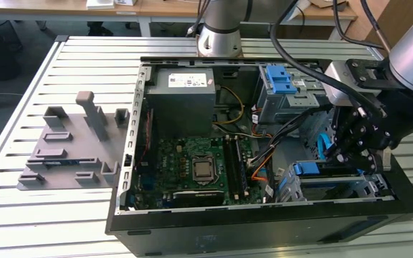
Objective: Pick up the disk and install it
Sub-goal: 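Insert the second disk wire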
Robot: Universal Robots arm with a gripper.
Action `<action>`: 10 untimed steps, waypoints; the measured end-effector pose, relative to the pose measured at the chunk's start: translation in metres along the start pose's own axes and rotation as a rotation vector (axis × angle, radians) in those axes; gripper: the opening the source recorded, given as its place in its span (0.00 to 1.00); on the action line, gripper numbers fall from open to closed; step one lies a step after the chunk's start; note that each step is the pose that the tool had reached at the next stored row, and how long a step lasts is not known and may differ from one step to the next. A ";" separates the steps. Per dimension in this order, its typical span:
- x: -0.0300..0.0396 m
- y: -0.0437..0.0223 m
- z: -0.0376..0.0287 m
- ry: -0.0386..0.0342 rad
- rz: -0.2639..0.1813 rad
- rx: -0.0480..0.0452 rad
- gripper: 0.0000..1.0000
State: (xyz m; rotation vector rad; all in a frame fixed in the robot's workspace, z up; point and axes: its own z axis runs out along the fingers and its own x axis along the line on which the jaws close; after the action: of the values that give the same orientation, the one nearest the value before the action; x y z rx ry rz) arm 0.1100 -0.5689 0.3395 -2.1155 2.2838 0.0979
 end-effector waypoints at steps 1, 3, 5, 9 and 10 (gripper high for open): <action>0.0007 -0.0001 0.0004 -0.0001 0.000 0.0000 0.16; 0.0020 -0.0005 0.0009 -0.0003 0.001 0.0001 0.16; 0.0022 -0.0009 0.0015 -0.0005 0.001 0.0001 0.16; 0.0024 -0.0013 0.0032 -0.0044 0.002 -0.0004 0.16; 0.0024 -0.0013 0.0037 -0.0059 0.002 -0.0005 0.16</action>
State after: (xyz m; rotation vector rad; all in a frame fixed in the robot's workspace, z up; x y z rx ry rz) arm 0.1110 -0.5712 0.3357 -2.1107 2.2825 0.1047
